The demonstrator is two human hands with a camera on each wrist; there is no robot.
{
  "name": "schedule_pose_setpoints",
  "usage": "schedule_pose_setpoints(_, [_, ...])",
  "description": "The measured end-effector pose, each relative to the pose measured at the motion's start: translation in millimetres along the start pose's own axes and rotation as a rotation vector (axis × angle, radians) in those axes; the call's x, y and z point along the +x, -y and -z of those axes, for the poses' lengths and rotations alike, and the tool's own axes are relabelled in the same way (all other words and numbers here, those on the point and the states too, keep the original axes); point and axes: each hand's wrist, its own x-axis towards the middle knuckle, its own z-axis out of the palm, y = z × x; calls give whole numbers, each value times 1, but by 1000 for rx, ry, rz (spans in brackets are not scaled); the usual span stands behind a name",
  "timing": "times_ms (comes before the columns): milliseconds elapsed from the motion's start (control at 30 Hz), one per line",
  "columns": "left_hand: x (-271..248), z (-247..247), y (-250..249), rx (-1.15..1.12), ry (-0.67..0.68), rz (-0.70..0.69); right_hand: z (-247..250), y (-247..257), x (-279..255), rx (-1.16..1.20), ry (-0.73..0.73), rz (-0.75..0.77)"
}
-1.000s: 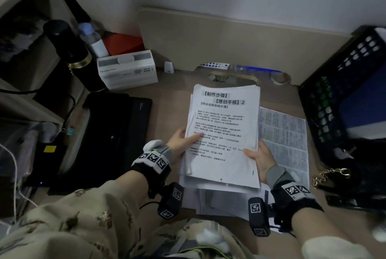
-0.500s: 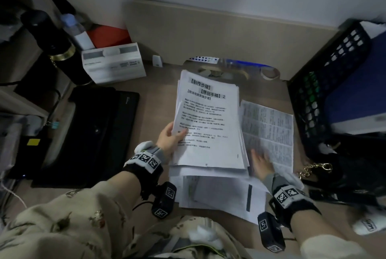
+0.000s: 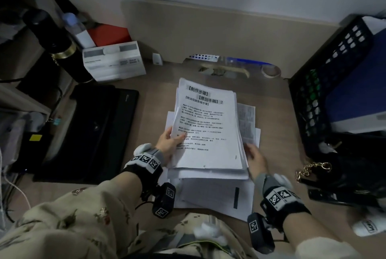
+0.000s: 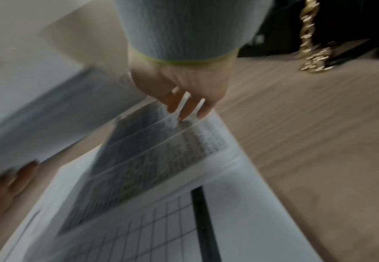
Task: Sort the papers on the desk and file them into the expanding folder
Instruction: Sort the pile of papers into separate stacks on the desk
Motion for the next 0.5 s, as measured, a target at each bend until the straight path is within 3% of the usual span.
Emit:
schedule_pose_setpoints(67, [0, -9, 1, 70, 29, -8, 13, -8, 5, -109, -123, -33])
schedule_pose_setpoints(233, [-1, -30, 2, 340, 79, 14, 20, -8, 11, -239, -67, -159])
schedule_pose_setpoints(333, [0, -31, -3, 558, 60, -32, 14, -6, 18, -295, -168, -213])
schedule_pose_setpoints(500, [0, -34, -6, 446, 93, 51, 16, -10, 24, -314, -124, -262])
